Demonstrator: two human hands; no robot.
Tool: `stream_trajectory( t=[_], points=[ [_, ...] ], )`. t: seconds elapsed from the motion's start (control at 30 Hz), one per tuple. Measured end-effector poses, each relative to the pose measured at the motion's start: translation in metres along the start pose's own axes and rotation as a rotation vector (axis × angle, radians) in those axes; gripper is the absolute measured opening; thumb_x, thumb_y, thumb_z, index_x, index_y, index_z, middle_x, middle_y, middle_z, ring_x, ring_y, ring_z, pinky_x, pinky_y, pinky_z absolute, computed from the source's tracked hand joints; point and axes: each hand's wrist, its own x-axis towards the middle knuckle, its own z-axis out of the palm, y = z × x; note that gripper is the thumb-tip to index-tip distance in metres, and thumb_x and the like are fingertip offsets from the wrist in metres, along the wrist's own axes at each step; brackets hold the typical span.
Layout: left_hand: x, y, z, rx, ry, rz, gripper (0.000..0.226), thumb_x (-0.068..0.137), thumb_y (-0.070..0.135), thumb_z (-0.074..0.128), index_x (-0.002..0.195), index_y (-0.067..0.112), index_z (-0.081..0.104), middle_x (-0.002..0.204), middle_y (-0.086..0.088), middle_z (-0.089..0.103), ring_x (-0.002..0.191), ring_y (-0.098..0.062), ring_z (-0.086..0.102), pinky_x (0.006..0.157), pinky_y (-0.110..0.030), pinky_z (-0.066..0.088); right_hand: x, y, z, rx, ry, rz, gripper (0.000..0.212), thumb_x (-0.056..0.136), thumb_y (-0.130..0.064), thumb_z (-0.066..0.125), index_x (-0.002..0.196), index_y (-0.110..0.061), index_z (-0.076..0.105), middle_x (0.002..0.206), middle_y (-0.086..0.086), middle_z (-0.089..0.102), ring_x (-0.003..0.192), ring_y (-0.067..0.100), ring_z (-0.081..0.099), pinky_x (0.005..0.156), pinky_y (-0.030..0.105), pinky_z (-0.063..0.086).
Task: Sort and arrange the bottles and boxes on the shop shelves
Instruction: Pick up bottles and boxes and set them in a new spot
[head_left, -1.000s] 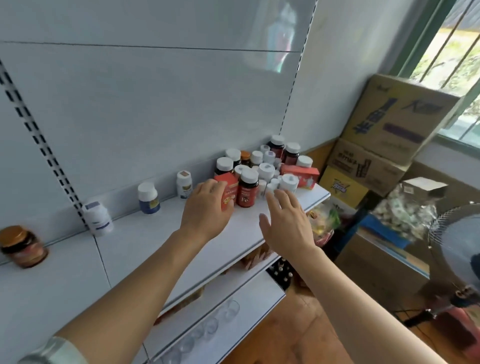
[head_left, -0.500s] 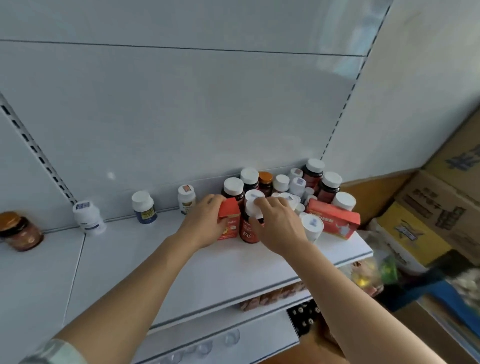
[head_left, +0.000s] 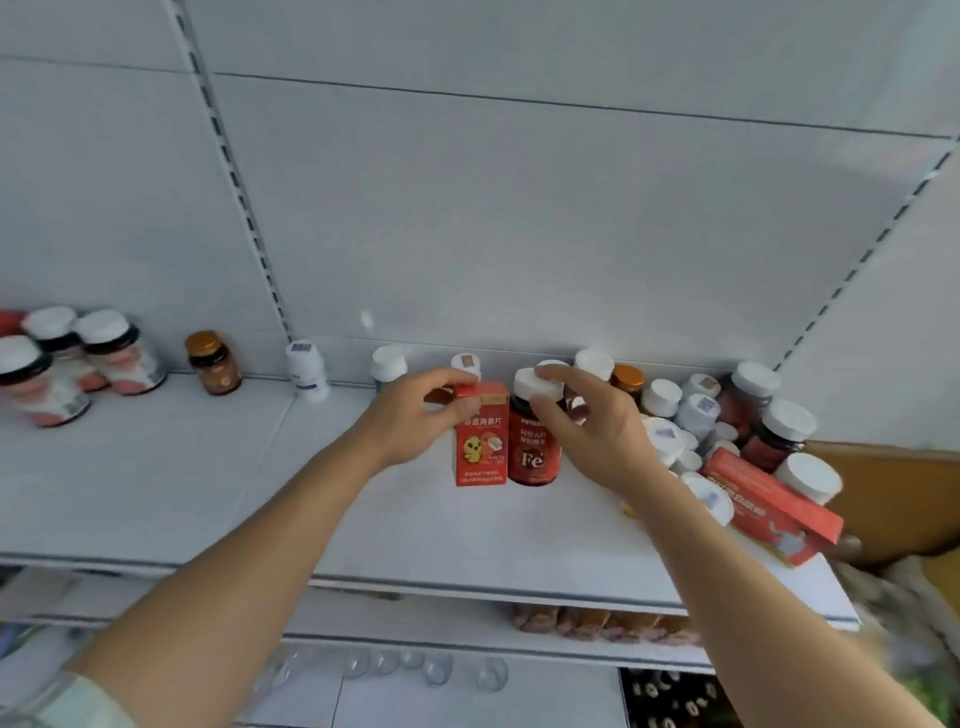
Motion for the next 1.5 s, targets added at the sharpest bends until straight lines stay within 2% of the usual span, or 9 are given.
stream_trajectory(
  t=[0.1, 0.23, 0.37, 0.43, 0.53, 0.6, 0.97, 1.13, 1.5],
  points=[
    [-0.018, -0.002, -0.024, -0.103, 0.072, -0.025, 0.038, 0.086, 0.047, 0.069, 0.119, 0.029, 0.067, 0.109, 0.012, 0.069, 0.103, -0.005, 0.066, 0.090, -0.040, 0.056, 0.003, -0.025, 0.014, 0.032, -0.046, -0.040, 0.029, 0.089, -0.036, 0.066, 0.118, -0.031, 0.065, 0.098, -0.019, 0.063, 0.079, -0.003, 0.060, 0.072, 0.011, 0.045],
    [-0.046, -0.009, -0.058, -0.143, 0.146, -0.040, 0.030, 0.090, 0.035, 0.068, 0.119, 0.026, 0.066, 0.108, 0.010, 0.069, 0.101, -0.005, 0.065, 0.088, -0.037, 0.058, 0.000, -0.060, 0.036, 0.045, -0.062, -0.094, 0.028, 0.090, -0.036, 0.067, 0.118, -0.030, 0.066, 0.090, -0.030, 0.056, 0.083, -0.012, 0.056, 0.065, 0.001, 0.040],
    [-0.084, -0.025, -0.101, -0.131, 0.201, -0.040, 0.030, 0.087, 0.032, 0.072, 0.116, 0.028, 0.067, 0.109, 0.013, 0.069, 0.101, -0.004, 0.065, 0.087, -0.038, 0.058, -0.007, -0.103, 0.068, 0.041, -0.098, -0.132, 0.030, 0.088, -0.040, 0.068, 0.117, -0.035, 0.065, 0.096, -0.017, 0.064, 0.079, -0.003, 0.060, 0.064, 0.004, 0.043],
    [-0.107, -0.037, -0.127, -0.128, 0.218, -0.055, 0.032, 0.084, 0.032, 0.075, 0.115, 0.029, 0.067, 0.108, 0.014, 0.070, 0.101, -0.003, 0.065, 0.086, -0.039, 0.058, -0.016, -0.128, 0.090, 0.057, -0.116, -0.144, 0.031, 0.088, -0.038, 0.068, 0.118, -0.033, 0.065, 0.096, -0.020, 0.061, 0.079, -0.001, 0.060, 0.066, 0.005, 0.045],
    [-0.146, -0.059, -0.173, -0.098, 0.238, -0.079, 0.036, 0.081, 0.036, 0.078, 0.115, 0.031, 0.067, 0.108, 0.015, 0.069, 0.101, -0.002, 0.065, 0.087, -0.041, 0.058, -0.031, -0.169, 0.129, 0.074, -0.154, -0.147, 0.031, 0.089, -0.038, 0.067, 0.120, -0.033, 0.064, 0.096, -0.020, 0.060, 0.082, 0.004, 0.062, 0.072, 0.017, 0.053],
    [-0.171, -0.074, -0.202, -0.067, 0.260, -0.082, 0.033, 0.081, 0.037, 0.078, 0.112, 0.035, 0.066, 0.108, 0.018, 0.068, 0.100, -0.001, 0.065, 0.087, -0.040, 0.057, -0.040, -0.197, 0.156, 0.079, -0.169, -0.173, 0.032, 0.089, -0.038, 0.067, 0.120, -0.033, 0.064, 0.095, -0.019, 0.060, 0.082, 0.004, 0.062, 0.068, 0.012, 0.051],
    [-0.281, -0.155, -0.341, 0.043, 0.384, -0.181, 0.031, 0.082, 0.031, 0.077, 0.110, 0.037, 0.064, 0.113, 0.019, 0.066, 0.103, 0.004, 0.061, 0.090, -0.025, 0.050, -0.056, -0.327, 0.299, 0.089, -0.304, -0.341, 0.035, 0.079, -0.041, 0.076, 0.112, -0.031, 0.069, 0.096, -0.013, 0.067, 0.080, 0.010, 0.065, 0.075, 0.031, 0.057],
    [-0.290, -0.196, -0.398, 0.149, 0.378, -0.223, 0.040, 0.079, 0.034, 0.079, 0.115, 0.035, 0.062, 0.116, 0.018, 0.064, 0.103, 0.002, 0.061, 0.090, -0.026, 0.051, -0.041, -0.365, 0.361, 0.084, -0.327, -0.441, 0.034, 0.080, -0.032, 0.076, 0.113, -0.025, 0.068, 0.100, -0.013, 0.067, 0.083, 0.009, 0.062, 0.074, 0.033, 0.057],
    [-0.233, -0.243, -0.499, 0.311, 0.287, -0.197, 0.054, 0.080, 0.032, 0.079, 0.129, 0.025, 0.057, 0.127, 0.007, 0.056, 0.110, -0.011, 0.057, 0.099, -0.036, 0.048, 0.041, -0.411, 0.450, 0.015, -0.365, -0.427, 0.037, 0.077, -0.034, 0.073, 0.111, -0.025, 0.064, 0.097, -0.009, 0.062, 0.083, 0.015, 0.062, 0.075, 0.034, 0.054]
  ],
)
